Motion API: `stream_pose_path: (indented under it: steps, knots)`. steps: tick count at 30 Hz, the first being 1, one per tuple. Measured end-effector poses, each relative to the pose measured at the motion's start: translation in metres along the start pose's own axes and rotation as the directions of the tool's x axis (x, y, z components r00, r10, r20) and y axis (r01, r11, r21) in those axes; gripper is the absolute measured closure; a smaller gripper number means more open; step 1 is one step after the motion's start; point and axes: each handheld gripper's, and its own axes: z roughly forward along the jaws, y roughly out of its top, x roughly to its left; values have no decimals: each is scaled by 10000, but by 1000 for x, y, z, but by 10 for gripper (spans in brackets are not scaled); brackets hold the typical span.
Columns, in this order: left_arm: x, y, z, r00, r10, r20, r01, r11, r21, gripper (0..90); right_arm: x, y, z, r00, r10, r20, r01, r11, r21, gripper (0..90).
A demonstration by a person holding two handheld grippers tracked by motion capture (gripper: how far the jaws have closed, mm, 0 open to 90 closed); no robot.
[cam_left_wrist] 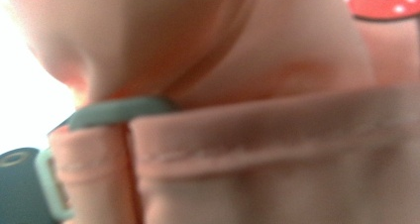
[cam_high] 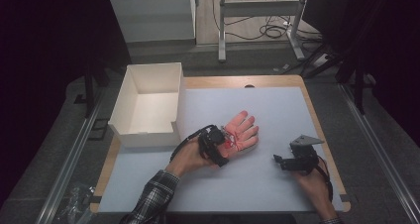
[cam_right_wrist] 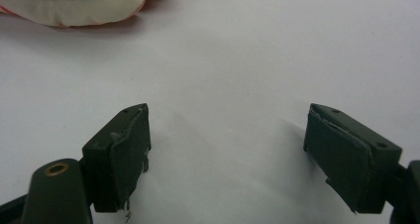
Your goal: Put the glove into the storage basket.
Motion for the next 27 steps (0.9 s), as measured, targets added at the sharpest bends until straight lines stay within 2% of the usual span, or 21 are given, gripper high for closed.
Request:
stream_pose_path:
  steps: [6, 9, 16, 18, 22, 27]
  knots:
    - [-10, -6, -7, 9997, -6, -261, -4, 9993, -385, 291, 0, 0, 0, 10000, -4, 11, 4, 10000, -13, 183]
    - [-11, -8, -9, 9994, 65, -327, -85, 9981, -609, 357, 0, 0, 0, 10000, -7, 22, 7, 10000, -19, 180]
    - [-1, -11, -14, 9994, -175, 313, 203, 9954, -932, 406, 0, -1, 0, 10000, 7, 77, -7, 10000, -14, 169]
    - [1, -11, -16, 9990, -226, 379, 262, 9949, -974, 414, 0, -1, 0, 10000, 14, 77, -14, 10000, -13, 169]
    - [0, -8, -20, 9996, -270, 120, 280, 9947, -985, 420, 0, -1, 0, 10000, 17, 76, -17, 10000, -13, 169]
    - [3, -2, -29, 9982, -595, 72, 599, 9909, -1208, 420, 0, -1, 0, 10000, 9, 77, -8, 10000, -15, 169]
